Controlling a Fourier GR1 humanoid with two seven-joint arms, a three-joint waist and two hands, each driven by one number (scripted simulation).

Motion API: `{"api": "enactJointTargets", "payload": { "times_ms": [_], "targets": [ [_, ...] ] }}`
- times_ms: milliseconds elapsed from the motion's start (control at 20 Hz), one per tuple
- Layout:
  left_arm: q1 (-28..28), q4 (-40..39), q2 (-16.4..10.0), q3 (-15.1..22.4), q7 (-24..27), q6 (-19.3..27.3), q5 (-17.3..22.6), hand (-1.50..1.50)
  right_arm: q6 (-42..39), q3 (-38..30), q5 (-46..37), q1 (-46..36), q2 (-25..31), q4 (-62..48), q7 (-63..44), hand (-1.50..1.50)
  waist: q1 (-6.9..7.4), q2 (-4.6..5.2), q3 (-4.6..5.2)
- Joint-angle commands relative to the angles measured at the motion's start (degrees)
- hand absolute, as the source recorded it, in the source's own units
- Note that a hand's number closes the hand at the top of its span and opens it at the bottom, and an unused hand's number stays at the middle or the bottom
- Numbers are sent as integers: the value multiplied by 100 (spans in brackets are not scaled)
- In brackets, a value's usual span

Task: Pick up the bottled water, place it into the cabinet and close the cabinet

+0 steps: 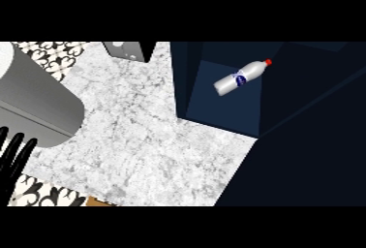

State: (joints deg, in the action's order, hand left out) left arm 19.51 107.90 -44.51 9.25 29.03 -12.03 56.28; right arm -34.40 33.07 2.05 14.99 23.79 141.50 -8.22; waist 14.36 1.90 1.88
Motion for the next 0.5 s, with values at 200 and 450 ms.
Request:
{"api": "enactJointTargets", "payload": {
  "times_ms": [200, 450],
  "targets": [
    [-95, -41, -71, -120, 10, -119, 48, -150, 44, 777, 683, -104, -472, -520, -361, 150, 141, 200, -35],
    [-129, -41, -103, -156, -10, -197, 108, -150, 78, 613, 1101, -163, -597, -689, -312, 150, 220, 241, -39]
  ]
}}
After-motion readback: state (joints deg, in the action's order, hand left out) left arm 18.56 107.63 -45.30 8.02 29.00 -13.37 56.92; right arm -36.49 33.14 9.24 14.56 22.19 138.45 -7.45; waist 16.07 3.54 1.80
